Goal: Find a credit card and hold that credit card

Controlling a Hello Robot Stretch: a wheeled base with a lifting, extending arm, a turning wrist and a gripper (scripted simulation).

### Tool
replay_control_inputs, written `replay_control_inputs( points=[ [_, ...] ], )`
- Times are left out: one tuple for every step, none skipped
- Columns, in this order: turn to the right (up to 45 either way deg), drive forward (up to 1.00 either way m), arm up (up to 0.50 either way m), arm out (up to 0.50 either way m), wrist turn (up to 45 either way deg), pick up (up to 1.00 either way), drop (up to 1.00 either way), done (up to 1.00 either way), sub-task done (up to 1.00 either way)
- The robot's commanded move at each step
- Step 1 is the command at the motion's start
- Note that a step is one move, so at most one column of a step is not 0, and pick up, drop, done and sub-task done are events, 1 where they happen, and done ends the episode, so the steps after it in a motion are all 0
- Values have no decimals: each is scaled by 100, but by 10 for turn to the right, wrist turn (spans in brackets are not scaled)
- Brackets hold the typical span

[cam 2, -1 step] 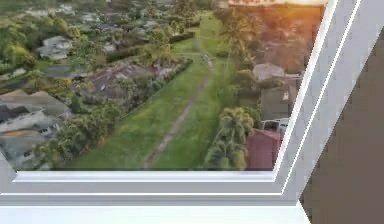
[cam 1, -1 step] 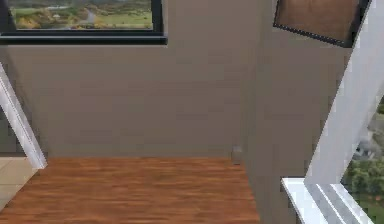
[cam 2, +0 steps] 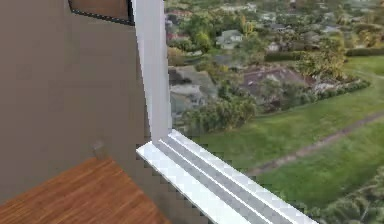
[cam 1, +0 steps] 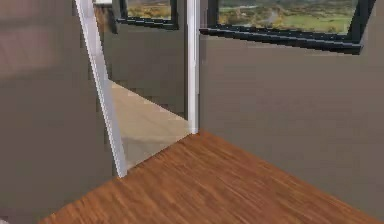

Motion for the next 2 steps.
replay_control_inputs(
  points=[
    [-450,0,0,0,0,0,0,0,0],
    [-450,0,0,0,0,0,0,0,0]
  ],
)
